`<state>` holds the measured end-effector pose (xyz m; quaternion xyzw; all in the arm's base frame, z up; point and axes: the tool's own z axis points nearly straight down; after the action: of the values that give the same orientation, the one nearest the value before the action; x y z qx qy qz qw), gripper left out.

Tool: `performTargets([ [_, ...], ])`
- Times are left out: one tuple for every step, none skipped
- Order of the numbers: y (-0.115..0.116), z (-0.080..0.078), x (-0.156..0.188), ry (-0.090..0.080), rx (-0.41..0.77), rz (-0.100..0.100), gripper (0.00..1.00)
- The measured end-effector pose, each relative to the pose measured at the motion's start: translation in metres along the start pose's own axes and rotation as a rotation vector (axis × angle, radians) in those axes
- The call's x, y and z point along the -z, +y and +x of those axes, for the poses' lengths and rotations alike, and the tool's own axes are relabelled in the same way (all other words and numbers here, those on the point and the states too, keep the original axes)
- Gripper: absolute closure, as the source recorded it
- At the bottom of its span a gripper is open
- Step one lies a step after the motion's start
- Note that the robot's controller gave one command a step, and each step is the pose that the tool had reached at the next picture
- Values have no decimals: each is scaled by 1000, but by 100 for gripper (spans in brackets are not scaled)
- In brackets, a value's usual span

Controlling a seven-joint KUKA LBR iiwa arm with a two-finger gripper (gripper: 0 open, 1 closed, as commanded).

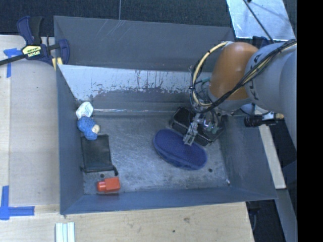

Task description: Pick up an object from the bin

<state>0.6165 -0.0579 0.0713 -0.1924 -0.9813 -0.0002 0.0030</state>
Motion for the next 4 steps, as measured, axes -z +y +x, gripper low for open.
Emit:
performTargets([
  [0, 0, 1, -1, 3, 0, 0],
  [0, 0, 2, -2, 6, 0, 0],
  [1, -1, 3, -4, 9, 0, 0],
  [1, -1, 5, -4, 10, 0, 100],
])
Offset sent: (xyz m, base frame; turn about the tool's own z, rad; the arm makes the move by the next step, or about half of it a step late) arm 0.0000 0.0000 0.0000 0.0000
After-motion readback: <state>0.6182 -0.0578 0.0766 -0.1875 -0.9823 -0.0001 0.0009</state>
